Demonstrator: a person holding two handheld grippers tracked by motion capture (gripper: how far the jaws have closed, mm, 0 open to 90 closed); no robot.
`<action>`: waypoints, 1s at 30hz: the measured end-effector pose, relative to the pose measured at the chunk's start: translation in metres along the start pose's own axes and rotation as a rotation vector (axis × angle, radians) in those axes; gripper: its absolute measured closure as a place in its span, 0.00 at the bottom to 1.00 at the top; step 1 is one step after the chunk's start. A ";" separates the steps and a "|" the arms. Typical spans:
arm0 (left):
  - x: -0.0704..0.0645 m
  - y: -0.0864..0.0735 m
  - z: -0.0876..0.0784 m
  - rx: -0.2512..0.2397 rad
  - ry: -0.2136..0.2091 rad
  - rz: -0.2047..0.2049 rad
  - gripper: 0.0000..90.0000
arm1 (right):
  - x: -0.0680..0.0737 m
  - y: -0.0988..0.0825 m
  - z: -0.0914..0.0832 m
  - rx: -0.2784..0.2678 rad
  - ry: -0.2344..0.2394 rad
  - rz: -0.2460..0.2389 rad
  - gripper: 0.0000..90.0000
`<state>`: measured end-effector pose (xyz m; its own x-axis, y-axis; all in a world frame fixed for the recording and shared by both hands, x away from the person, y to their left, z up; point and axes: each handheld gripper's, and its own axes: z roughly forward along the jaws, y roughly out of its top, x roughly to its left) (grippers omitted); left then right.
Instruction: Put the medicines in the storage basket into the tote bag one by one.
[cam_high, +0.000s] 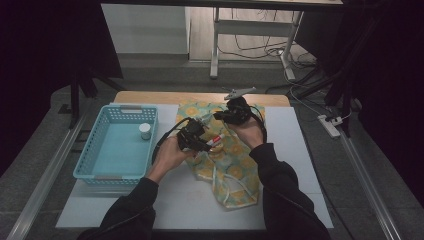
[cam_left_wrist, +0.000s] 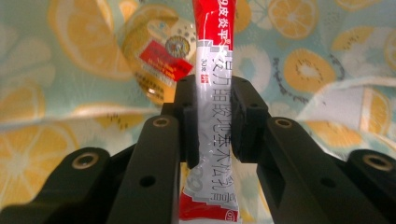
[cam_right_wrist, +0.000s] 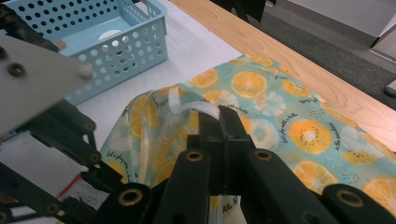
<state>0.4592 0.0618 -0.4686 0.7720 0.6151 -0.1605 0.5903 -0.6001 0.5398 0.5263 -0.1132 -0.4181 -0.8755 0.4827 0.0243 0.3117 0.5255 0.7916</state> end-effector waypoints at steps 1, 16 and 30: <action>0.000 0.002 0.002 -0.004 -0.002 -0.001 0.83 | 0.000 0.000 0.001 0.002 0.000 -0.001 1.00; 0.003 0.020 0.030 -0.034 0.022 0.000 0.83 | -0.002 0.000 0.003 0.003 -0.016 0.001 1.00; 0.005 0.023 0.049 -0.073 0.071 0.040 0.82 | -0.007 -0.002 0.004 0.006 -0.032 0.017 1.00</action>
<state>0.4879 0.0258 -0.4977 0.7743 0.6277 -0.0802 0.5386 -0.5874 0.6040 0.5328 -0.1148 -0.4226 -0.8576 0.5139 0.0177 0.3285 0.5210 0.7878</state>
